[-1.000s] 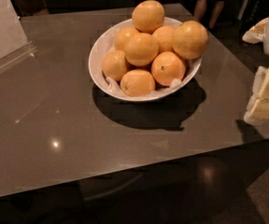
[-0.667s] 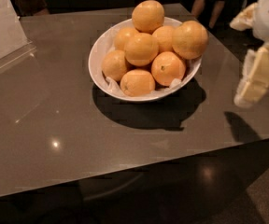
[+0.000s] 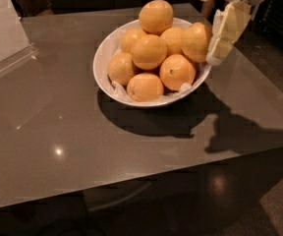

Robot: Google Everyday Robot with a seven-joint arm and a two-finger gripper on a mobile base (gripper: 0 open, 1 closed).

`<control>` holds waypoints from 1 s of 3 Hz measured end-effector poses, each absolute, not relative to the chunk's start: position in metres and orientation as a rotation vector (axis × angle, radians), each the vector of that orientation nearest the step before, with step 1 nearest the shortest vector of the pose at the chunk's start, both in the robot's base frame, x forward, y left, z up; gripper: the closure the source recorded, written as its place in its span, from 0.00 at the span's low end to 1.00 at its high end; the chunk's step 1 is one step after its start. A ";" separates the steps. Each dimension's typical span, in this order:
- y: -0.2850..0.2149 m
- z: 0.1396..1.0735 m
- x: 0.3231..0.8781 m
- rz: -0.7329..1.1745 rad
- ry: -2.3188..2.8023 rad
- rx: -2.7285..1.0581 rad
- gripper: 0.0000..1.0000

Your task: Pick orange from white bowl

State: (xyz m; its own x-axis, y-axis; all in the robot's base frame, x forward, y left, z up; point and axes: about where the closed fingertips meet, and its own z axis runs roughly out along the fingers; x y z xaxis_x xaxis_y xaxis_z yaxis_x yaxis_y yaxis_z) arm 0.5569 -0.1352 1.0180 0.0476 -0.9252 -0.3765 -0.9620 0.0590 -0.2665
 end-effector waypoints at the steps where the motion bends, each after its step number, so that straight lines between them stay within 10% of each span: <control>1: -0.132 1.037 0.567 0.077 1.850 -1.841 0.00; 3: -0.137 1.001 0.588 0.136 1.918 -1.834 0.00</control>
Offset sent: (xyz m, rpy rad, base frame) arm 0.0175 -0.0095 -0.0191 0.0012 0.0487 -0.0380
